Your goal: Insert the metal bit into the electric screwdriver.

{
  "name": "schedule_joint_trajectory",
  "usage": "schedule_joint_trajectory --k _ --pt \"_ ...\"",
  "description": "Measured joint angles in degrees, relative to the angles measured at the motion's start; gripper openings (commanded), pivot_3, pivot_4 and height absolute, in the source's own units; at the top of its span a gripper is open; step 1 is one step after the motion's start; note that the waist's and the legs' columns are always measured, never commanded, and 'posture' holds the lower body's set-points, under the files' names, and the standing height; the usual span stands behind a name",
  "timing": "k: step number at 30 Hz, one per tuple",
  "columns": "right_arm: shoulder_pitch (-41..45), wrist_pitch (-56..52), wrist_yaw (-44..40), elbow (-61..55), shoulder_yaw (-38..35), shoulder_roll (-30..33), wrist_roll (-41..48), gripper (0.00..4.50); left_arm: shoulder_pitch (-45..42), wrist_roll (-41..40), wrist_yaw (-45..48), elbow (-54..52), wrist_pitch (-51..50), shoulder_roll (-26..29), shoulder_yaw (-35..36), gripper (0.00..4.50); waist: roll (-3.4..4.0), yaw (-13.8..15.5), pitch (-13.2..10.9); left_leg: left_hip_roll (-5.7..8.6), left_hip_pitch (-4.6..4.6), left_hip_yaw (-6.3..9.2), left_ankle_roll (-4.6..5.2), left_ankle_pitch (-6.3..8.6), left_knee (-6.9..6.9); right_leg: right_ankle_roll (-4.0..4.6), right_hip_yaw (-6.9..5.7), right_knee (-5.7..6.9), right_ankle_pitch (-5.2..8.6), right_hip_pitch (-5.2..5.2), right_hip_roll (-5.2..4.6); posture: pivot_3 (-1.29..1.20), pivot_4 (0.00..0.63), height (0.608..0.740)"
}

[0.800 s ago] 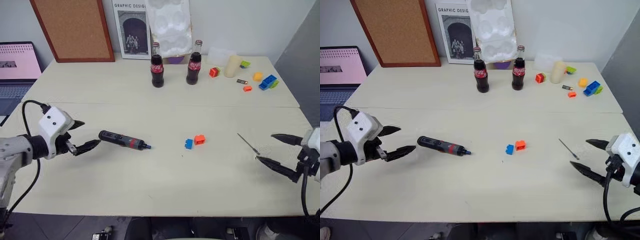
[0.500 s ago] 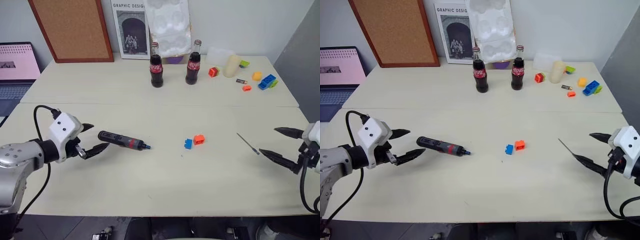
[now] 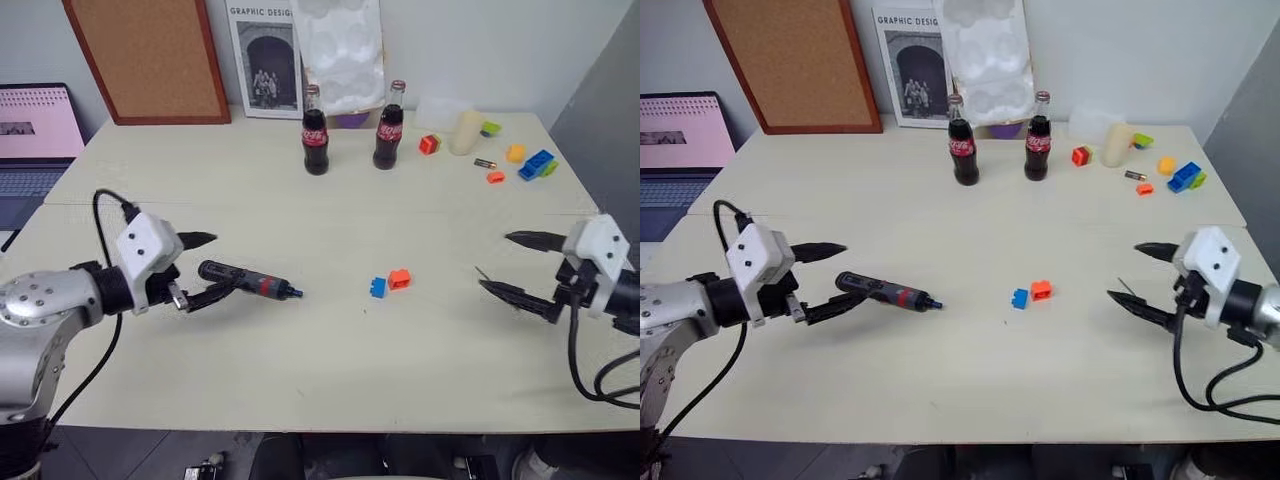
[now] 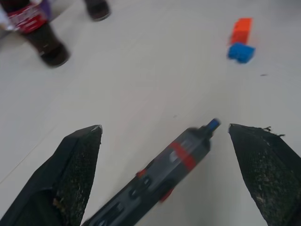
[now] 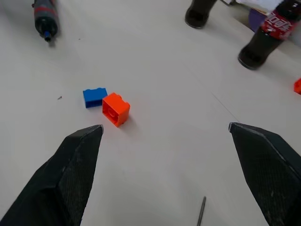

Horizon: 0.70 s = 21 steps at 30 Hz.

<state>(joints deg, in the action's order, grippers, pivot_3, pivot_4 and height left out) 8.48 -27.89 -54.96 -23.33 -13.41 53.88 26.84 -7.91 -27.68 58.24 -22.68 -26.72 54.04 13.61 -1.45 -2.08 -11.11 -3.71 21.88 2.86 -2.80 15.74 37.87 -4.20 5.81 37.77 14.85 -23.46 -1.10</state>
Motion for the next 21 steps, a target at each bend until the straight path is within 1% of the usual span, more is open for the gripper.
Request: schedule_joint_trajectory --k 2,4,6,7,10,15,17,18,20,21 --pt "3.6 0.1 -0.2 1.4 4.4 -0.5 -1.7 4.50 -1.8 -0.7 1.6 -1.5 -0.3 0.1 -2.5 4.47 0.00 -0.1 0.0 0.00 0.00 0.00 0.00 0.00 0.00 0.01 0.00 0.00 0.01 0.00 0.01 0.00 0.150 0.740" --pt "8.8 0.1 -1.3 5.1 11.8 -2.3 -4.3 4.50 -4.3 -1.3 3.8 -3.8 -0.2 -0.1 -7.2 4.47 0.06 -0.2 0.0 0.01 0.02 0.00 0.01 0.00 -0.02 0.04 0.00 0.00 -0.04 -0.02 0.00 0.00 0.150 0.740" --pt "10.1 0.2 -2.3 6.9 14.3 -2.7 -5.5 4.50 -4.8 -1.3 4.1 -3.7 -0.1 -0.6 -8.6 4.47 0.07 -0.2 0.0 0.00 0.07 0.03 0.01 0.00 -0.03 0.11 -0.03 0.01 -0.14 -0.06 0.01 0.00 0.150 0.740" --pt "12.2 1.1 -3.7 9.7 17.2 -2.9 -7.1 4.50 -5.4 -1.0 4.4 -3.6 0.0 -1.3 -10.2 4.47 0.07 -0.2 0.0 0.01 0.07 0.03 0.02 0.01 -0.03 0.12 -0.03 0.00 -0.14 -0.06 0.01 0.00 0.150 0.740" --pt "17.9 4.9 -6.5 15.6 23.0 -5.4 -11.2 4.50 -7.2 0.4 4.8 -3.6 1.2 -3.5 -14.3 4.47 0.07 -0.2 0.0 0.01 0.08 0.03 0.02 0.01 -0.02 0.12 -0.03 -0.03 -0.14 -0.06 0.02 0.00 0.150 0.740" --pt "23.4 11.2 -9.4 25.8 29.1 -9.8 -16.9 4.50 -9.2 2.3 4.5 -3.1 2.5 -6.4 -17.9 4.47 0.08 -0.2 0.0 0.01 0.08 0.06 0.02 0.01 0.00 0.12 -0.04 0.00 -0.15 -0.06 0.02 0.00 0.150 0.740" --pt "24.5 13.1 -10.5 28.3 30.5 -10.7 -18.3 4.50 -9.6 2.7 4.3 -2.9 2.9 -7.2 -18.9 4.47 0.08 -0.2 0.0 0.01 0.08 0.06 0.03 0.01 0.00 0.12 -0.04 0.01 -0.15 -0.05 0.02 0.00 0.150 0.740" --pt "25.1 15.2 -11.2 30.8 31.1 -11.5 -19.5 4.12 -9.8 3.0 4.1 -2.4 3.3 -8.0 -19.3 4.50 0.08 -0.2 0.0 0.01 0.08 0.06 0.03 0.01 0.00 0.12 -0.04 0.01 -0.15 -0.05 0.02 0.00 0.150 0.740" --pt "25.7 16.7 -11.5 32.9 31.8 -12.2 -20.7 3.91 -9.8 3.5 3.7 -2.2 3.4 -8.4 -20.1 4.50 0.08 -0.2 0.0 0.01 0.08 0.06 0.03 0.01 0.00 0.12 -0.04 0.01 -0.15 -0.05 0.02 0.00 0.150 0.740" --pt "25.9 17.4 -11.5 33.7 31.8 -12.5 -21.1 3.59 -9.9 3.8 3.6 -2.2 3.5 -8.8 -20.3 4.50 0.08 -0.2 0.0 0.02 0.08 0.06 0.03 0.01 0.00 0.12 -0.04 0.02 -0.15 -0.05 0.02 0.00 0.150 0.740"
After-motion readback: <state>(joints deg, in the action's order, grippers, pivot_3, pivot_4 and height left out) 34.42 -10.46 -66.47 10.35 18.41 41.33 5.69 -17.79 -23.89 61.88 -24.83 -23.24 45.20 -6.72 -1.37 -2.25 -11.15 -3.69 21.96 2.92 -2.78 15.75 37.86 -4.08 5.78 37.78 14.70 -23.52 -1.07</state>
